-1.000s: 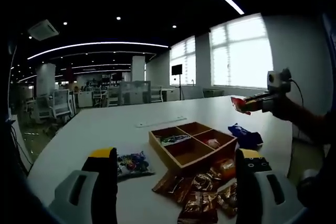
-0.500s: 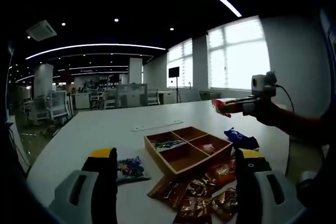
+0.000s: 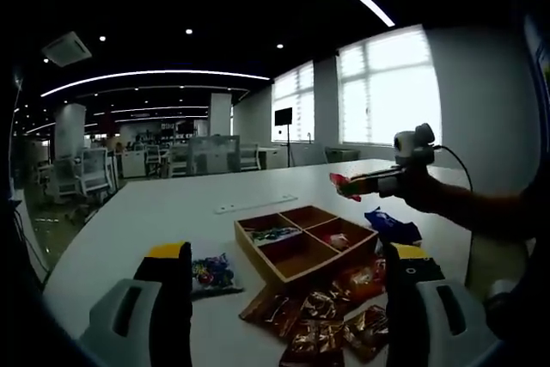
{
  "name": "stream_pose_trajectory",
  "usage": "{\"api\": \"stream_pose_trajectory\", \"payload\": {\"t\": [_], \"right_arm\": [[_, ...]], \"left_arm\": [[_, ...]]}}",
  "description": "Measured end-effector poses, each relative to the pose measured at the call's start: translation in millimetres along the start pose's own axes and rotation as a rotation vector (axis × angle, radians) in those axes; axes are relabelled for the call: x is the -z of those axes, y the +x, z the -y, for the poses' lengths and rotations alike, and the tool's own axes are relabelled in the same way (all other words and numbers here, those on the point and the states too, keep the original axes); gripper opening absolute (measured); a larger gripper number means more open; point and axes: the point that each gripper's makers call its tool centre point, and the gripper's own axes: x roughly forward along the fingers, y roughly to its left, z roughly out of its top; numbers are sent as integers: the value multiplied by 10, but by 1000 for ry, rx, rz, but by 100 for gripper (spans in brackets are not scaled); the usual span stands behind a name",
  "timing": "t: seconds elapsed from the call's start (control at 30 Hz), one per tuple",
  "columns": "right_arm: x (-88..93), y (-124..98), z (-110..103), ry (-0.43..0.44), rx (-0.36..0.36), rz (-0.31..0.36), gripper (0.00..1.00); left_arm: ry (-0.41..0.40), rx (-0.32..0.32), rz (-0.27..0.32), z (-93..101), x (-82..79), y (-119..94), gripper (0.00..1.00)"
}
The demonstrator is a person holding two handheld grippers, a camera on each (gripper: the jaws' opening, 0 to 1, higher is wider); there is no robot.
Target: Pick up the scattered marshmallows, QQ candies, Oreo cookies, and mixed nuts on the table and sort them into separate containers
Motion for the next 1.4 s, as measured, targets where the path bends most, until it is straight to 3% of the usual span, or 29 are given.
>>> {"api": "stream_pose_trajectory", "payload": {"t": [0.67, 1.4], "right_arm": [[497, 61, -119, -21, -8, -129, 12], [661, 58, -207, -91, -10, -189, 12]], "left_arm": [[-16, 4, 4, -22, 13, 17, 97], [-31, 26, 13, 63, 67, -3, 97]]}}
